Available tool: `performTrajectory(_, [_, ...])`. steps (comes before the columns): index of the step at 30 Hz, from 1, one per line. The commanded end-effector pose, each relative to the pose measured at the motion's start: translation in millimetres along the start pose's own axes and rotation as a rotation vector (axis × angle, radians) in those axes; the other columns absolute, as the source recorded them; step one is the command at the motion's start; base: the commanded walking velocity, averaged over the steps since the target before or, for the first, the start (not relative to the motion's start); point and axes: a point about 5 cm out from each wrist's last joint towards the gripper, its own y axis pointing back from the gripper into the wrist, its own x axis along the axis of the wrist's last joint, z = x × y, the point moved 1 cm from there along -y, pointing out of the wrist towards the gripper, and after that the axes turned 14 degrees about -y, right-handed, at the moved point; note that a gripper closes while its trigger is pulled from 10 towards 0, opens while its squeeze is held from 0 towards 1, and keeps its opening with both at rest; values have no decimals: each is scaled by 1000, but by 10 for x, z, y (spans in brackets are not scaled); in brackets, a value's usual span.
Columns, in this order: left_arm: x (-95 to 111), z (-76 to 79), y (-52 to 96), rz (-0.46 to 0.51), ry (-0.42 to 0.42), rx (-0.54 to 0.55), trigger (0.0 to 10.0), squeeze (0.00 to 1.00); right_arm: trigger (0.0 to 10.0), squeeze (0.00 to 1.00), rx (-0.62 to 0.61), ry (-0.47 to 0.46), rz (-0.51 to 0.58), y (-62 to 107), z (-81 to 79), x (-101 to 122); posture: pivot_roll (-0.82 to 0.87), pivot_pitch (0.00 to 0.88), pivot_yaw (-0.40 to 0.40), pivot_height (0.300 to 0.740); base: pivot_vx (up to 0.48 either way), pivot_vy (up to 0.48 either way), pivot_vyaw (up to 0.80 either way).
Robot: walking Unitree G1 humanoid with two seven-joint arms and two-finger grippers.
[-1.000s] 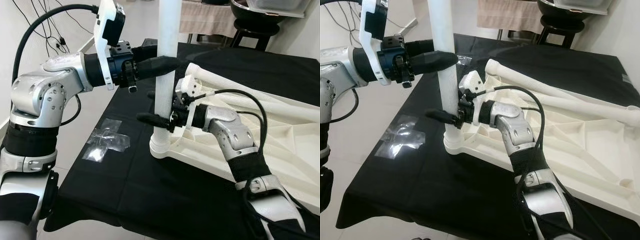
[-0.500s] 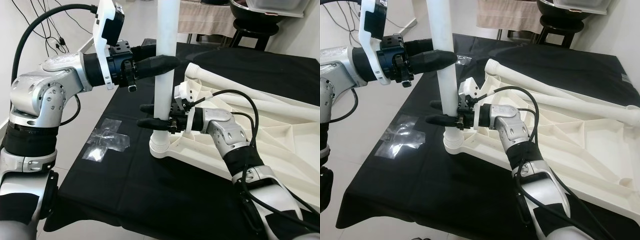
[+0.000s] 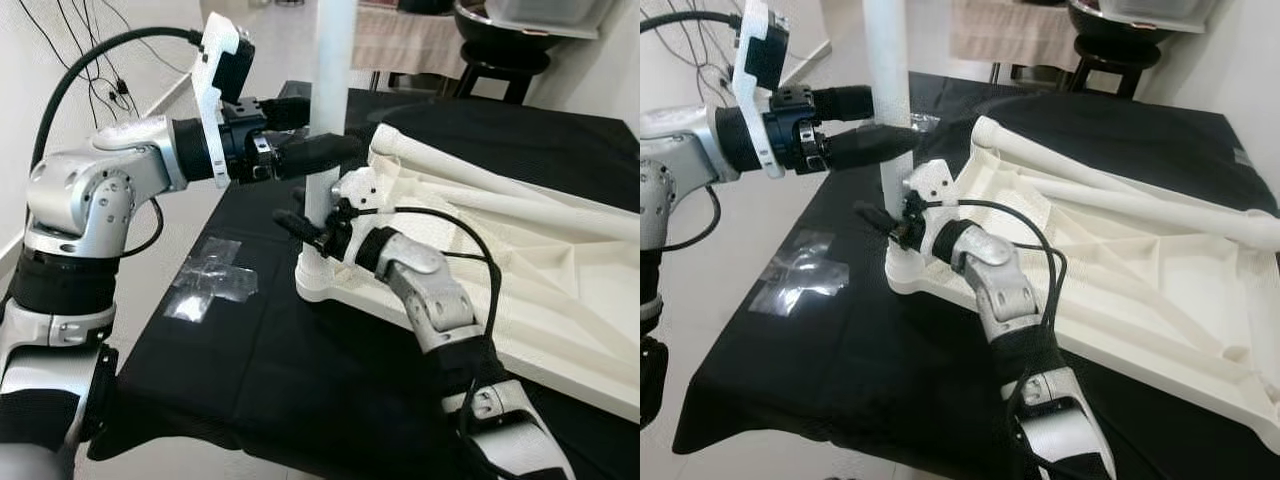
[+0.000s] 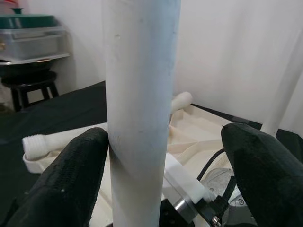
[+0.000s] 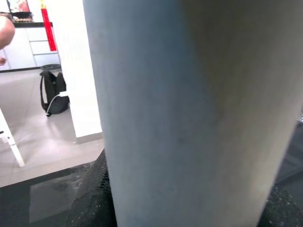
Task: Building children table
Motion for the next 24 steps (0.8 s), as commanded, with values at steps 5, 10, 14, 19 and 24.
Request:
performTrajectory(5, [6, 61, 4, -7, -28, -31, 10000, 0, 0, 0, -434, -174, -116, 84, -309, -700, 39, 147, -40, 740, 0, 0, 0])
performTrajectory(10, [3, 150, 121, -8, -25, -11, 10000, 0, 0, 0, -456, -131, -108, 22, -200, -678, 45, 146, -47, 740, 0, 0, 0])
performTrajectory(14, [-33, 171, 268, -30, -12, 17, 10000, 0, 0, 0, -501, -128, -119, 84, -212, -686, 49, 143, -47, 740, 0, 0, 0])
performTrajectory(19, [21, 192, 459, -33, -14, 36, 10000, 0, 0, 0, -578, -131, -124, 142, -292, -680, 52, 134, -45, 740, 0, 0, 0])
performTrajectory(24, [56, 205, 590, -40, -32, 103, 10000, 0, 5412, 0, -587, -131, -123, 148, -267, -675, 51, 127, -45, 740, 0, 0, 0])
